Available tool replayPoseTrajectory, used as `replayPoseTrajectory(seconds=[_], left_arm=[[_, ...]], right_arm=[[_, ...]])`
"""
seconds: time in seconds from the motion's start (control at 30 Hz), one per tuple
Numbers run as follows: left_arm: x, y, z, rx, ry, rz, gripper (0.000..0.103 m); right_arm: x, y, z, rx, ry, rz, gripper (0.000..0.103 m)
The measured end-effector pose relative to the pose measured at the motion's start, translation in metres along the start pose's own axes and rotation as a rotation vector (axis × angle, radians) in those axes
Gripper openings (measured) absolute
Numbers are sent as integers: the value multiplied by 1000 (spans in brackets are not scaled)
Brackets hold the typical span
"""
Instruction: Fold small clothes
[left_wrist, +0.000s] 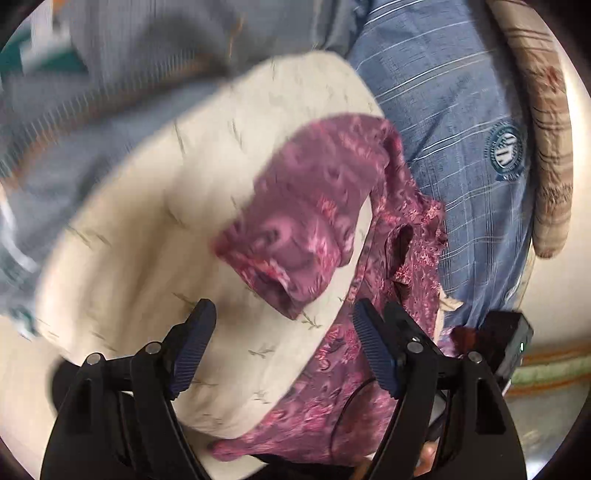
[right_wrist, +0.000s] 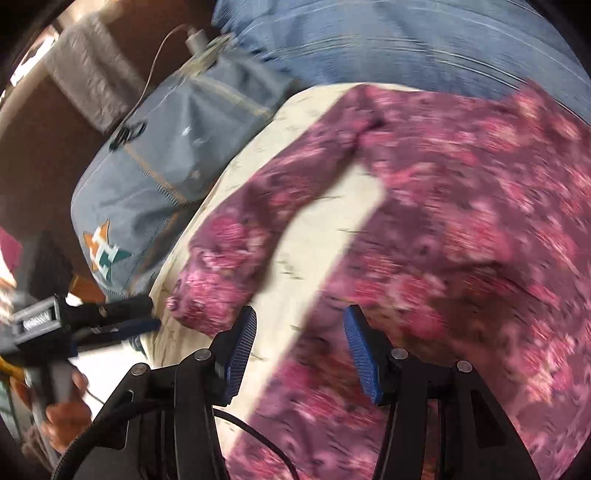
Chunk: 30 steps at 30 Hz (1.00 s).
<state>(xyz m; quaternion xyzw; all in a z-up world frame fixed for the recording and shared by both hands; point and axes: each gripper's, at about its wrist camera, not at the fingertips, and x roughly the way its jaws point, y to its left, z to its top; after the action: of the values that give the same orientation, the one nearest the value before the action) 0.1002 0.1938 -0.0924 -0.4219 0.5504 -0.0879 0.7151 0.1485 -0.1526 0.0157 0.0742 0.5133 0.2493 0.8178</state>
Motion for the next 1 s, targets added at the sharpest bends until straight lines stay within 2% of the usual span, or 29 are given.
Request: replayPoseTrajectory(seconds=[0.07, 0.13, 0.2, 0.3, 0.33, 0.37, 0.4, 0.43, 0.5, 0.7, 0.83, 0.9, 0.97, 1.0], left_arm=[[14, 2, 2, -58, -12, 10, 76], [18, -1, 8, -113, -44, -3, 82], [19, -17, 18, -101, -97, -2, 82], [29, -40, 34, -61, -126, 11, 80], [37, -49, 40, -40, -122, 28, 74], [43, -55, 45, -20, -116, 29, 50], [50, -63, 51, 3, -98, 31, 17], [54, -68, 55, 14, -79, 26, 9], [52, -80, 62, 38, -99, 35, 7], [5, -128, 71, 192, -295, 109, 6], [-24, -175, 62, 322, -415, 135, 6], [-28, -202, 57, 377, -429, 126, 5], [-25, -229, 51, 426, -432, 131, 6], [-20, -247, 46, 456, -430, 131, 6]], right_arm=[[-5, -15, -7, 47, -11, 16, 51], [-18, -27, -13, 68, -15, 24, 51], [-31, -39, -22, 81, -32, 27, 51], [-56, -61, -27, 119, -68, 31, 51], [-70, -67, -30, 135, -78, 36, 51], [-77, -76, -32, 155, -94, 42, 51], [-83, -83, -32, 167, -110, 42, 51], [-88, -88, -32, 173, -125, 38, 51], [-103, -98, -34, 185, -165, 25, 51], [-120, -137, -36, 247, -244, -72, 51], [-118, -167, -27, 324, -289, -92, 51], [-101, -179, -22, 352, -255, -103, 51], [-72, -185, -22, 351, -156, -102, 51], [-72, -182, -22, 330, -185, -112, 51]])
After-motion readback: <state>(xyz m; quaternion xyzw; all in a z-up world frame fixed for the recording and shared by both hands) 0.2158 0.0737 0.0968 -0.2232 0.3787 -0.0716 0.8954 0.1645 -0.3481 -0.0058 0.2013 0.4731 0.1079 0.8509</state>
